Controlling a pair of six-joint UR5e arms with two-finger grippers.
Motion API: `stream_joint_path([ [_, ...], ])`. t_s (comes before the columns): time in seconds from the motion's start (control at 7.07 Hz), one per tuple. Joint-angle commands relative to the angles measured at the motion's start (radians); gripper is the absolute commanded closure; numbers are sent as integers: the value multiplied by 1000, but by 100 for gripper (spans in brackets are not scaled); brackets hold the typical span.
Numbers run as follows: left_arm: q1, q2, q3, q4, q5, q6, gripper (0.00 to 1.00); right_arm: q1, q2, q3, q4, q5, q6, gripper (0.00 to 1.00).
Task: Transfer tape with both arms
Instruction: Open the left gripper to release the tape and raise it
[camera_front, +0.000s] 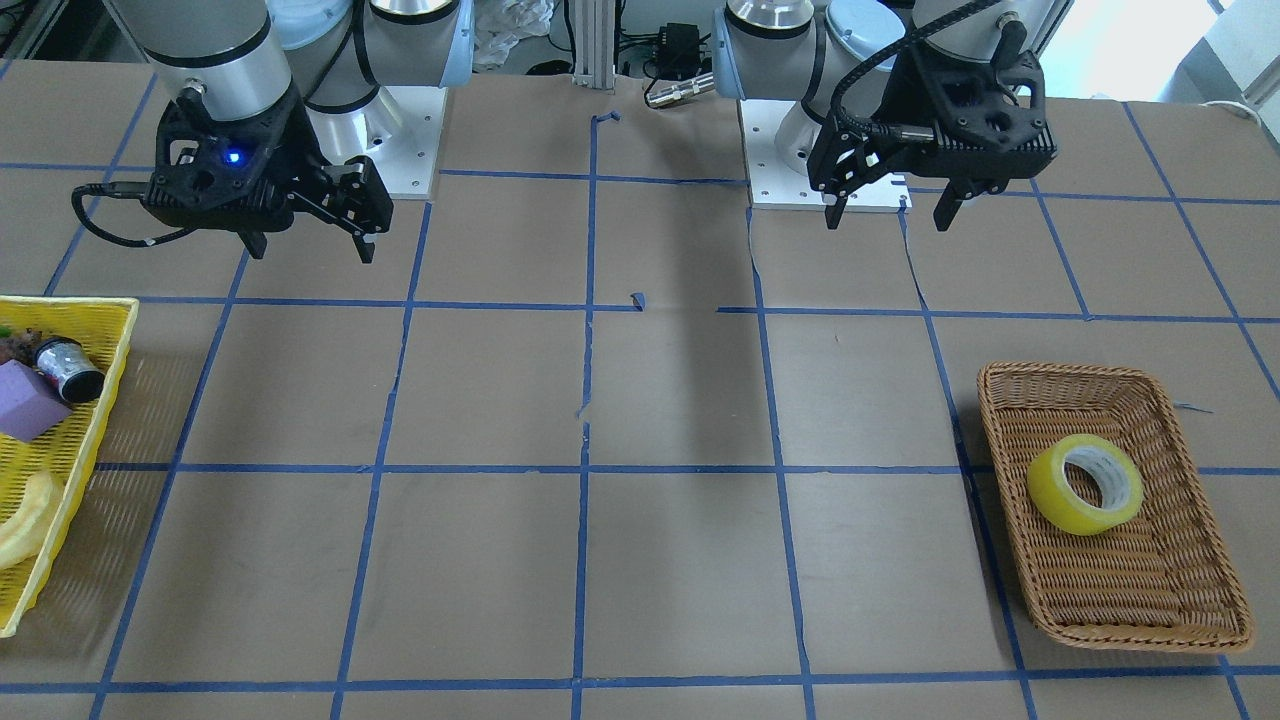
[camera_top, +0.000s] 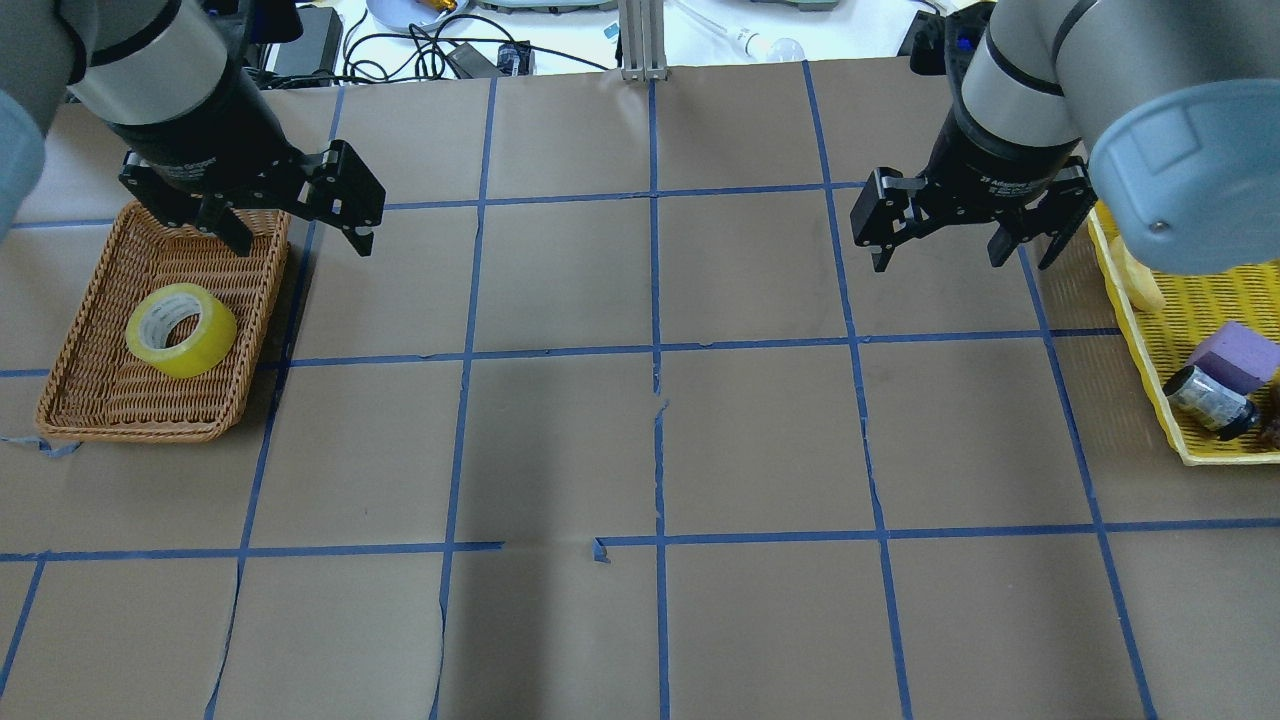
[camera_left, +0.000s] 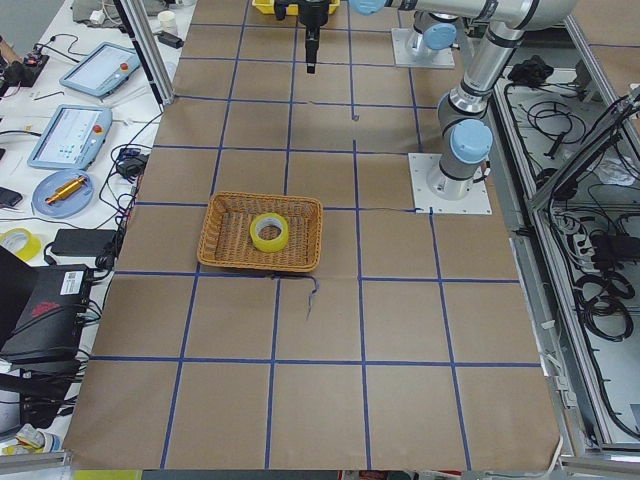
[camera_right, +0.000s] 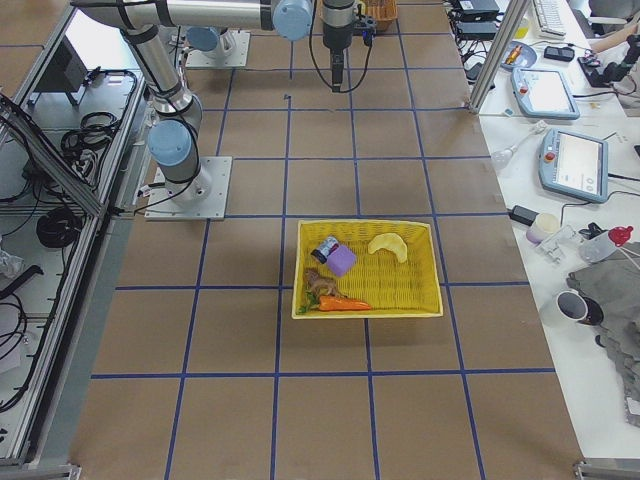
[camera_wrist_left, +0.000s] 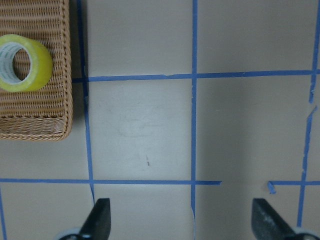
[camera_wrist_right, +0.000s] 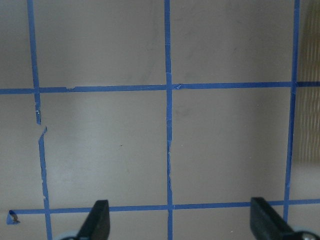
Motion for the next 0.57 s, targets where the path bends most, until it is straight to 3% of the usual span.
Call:
stream_joint_path([
  [0.0, 1, 3, -17, 62, -12, -69, 0, -1, -5, -5, 7, 5, 2, 0],
  [0.42, 2, 3, -8, 18, -13, -70, 0, 1, -32, -5, 7, 7, 2, 0],
])
